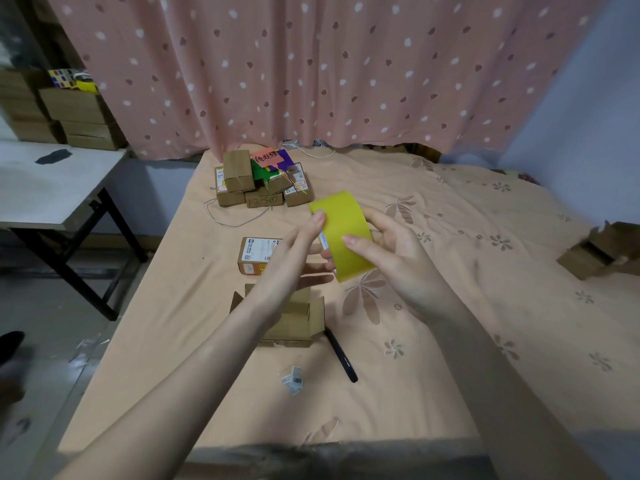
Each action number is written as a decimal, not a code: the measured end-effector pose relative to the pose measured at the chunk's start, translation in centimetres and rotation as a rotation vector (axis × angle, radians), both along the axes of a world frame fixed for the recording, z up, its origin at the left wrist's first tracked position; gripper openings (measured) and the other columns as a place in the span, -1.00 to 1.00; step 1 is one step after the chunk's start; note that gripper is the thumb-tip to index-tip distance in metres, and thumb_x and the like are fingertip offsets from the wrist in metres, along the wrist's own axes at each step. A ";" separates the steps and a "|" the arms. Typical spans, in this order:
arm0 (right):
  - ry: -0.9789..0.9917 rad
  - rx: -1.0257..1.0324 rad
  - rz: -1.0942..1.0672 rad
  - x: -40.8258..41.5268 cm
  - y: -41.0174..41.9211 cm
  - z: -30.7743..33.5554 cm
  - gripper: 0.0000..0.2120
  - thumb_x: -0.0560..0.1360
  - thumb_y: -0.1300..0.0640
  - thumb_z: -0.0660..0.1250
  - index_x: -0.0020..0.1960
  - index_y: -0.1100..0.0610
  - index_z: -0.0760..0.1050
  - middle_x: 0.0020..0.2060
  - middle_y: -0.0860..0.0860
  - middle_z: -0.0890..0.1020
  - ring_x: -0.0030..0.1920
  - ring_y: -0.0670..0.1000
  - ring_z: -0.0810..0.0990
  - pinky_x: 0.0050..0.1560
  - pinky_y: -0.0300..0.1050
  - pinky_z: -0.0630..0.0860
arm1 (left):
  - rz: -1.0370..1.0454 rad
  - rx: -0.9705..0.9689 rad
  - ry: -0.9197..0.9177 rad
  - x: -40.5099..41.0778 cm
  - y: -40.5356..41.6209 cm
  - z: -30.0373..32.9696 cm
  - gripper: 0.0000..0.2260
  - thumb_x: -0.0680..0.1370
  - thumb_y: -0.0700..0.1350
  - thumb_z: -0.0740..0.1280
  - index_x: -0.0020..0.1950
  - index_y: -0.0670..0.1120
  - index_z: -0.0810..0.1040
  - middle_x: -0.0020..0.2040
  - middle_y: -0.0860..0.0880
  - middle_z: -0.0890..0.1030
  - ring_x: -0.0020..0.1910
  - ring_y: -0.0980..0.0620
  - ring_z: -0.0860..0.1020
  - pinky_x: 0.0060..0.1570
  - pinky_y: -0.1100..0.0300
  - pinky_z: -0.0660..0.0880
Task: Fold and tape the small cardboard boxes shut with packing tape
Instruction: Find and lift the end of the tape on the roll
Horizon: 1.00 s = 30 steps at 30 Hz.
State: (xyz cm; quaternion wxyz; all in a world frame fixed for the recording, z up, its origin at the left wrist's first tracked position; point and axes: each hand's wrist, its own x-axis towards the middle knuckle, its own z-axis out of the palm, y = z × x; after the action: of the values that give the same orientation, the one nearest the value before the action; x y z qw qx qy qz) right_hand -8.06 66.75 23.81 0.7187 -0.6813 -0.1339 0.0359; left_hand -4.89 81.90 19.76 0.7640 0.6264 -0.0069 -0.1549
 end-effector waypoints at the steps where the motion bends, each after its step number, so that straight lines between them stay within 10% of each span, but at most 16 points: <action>1: -0.003 -0.002 0.000 -0.1 0.0 0.0 -0.73 0.55 0.28 0.28 0.24 0.16 0.49 -0.06 0.08 0.68 -0.06 0.02 0.68 -0.15 -0.20 0.57 | -0.010 -0.001 0.029 -0.1 0.0 0.1 -0.37 0.30 0.40 0.28 0.16 -0.01 0.56 -0.21 0.00 0.60 -0.27 0.02 0.62 -0.14 0.12 0.61; 12: -0.025 -0.103 -0.019 -1.2 -0.5 0.6 -0.72 0.51 0.21 0.34 0.21 0.10 0.49 -0.11 0.12 0.71 -0.10 0.16 0.68 -0.15 -0.10 0.61 | -0.211 -0.116 0.328 -1.1 0.5 1.7 -0.27 0.40 0.51 0.03 0.26 0.00 0.50 0.13 -0.22 0.61 -0.08 -0.31 0.65 -0.20 0.03 0.64; 15: 0.013 -0.046 -0.068 -1.3 -0.2 0.9 -0.82 0.54 0.23 0.31 0.13 0.11 0.53 -0.17 0.08 0.72 -0.22 0.10 0.70 -0.24 -0.15 0.59 | -0.165 0.167 0.120 -1.2 0.3 1.8 -0.35 0.48 0.45 -0.13 0.22 0.10 0.52 0.01 -0.09 0.66 -0.11 -0.16 0.67 -0.05 0.01 0.60; 18: 0.065 0.036 -0.109 -1.5 0.0 1.3 -0.85 0.55 0.26 0.27 0.07 0.15 0.56 -0.24 0.01 0.71 -0.29 -0.03 0.68 -0.31 -0.24 0.55 | 0.054 0.224 -0.261 -1.3 0.3 2.0 -0.71 0.65 0.03 0.05 0.29 0.11 0.47 0.22 0.06 0.55 0.03 0.03 0.59 -0.02 0.10 0.48; 22: 0.158 0.082 -0.070 -1.8 0.1 1.6 -0.77 0.56 0.24 0.26 0.19 0.27 0.53 -0.13 0.16 0.70 -0.22 0.12 0.69 -0.21 -0.07 0.63 | 0.079 0.361 -0.697 -0.8 1.7 1.7 -0.64 0.57 -0.30 0.24 0.28 0.04 0.49 0.23 0.08 0.54 0.22 0.15 0.50 0.20 0.07 0.48; 30: 0.149 0.094 -0.022 -2.3 0.4 2.1 -0.75 0.55 0.23 0.28 0.21 0.23 0.52 -0.07 0.17 0.70 -0.20 0.12 0.69 -0.13 -0.02 0.64 | 0.218 0.402 -0.679 -0.3 1.9 2.2 -0.81 0.52 -0.21 0.37 0.01 0.07 0.64 -0.16 0.19 0.67 -0.20 0.19 0.62 -0.13 0.20 0.57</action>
State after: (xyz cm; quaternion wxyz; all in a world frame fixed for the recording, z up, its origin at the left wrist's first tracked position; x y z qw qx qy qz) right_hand -10.39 67.14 25.87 0.7582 -0.6437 -0.0741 0.0720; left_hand -5.19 83.83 21.97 0.5927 0.7757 -0.1618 0.1443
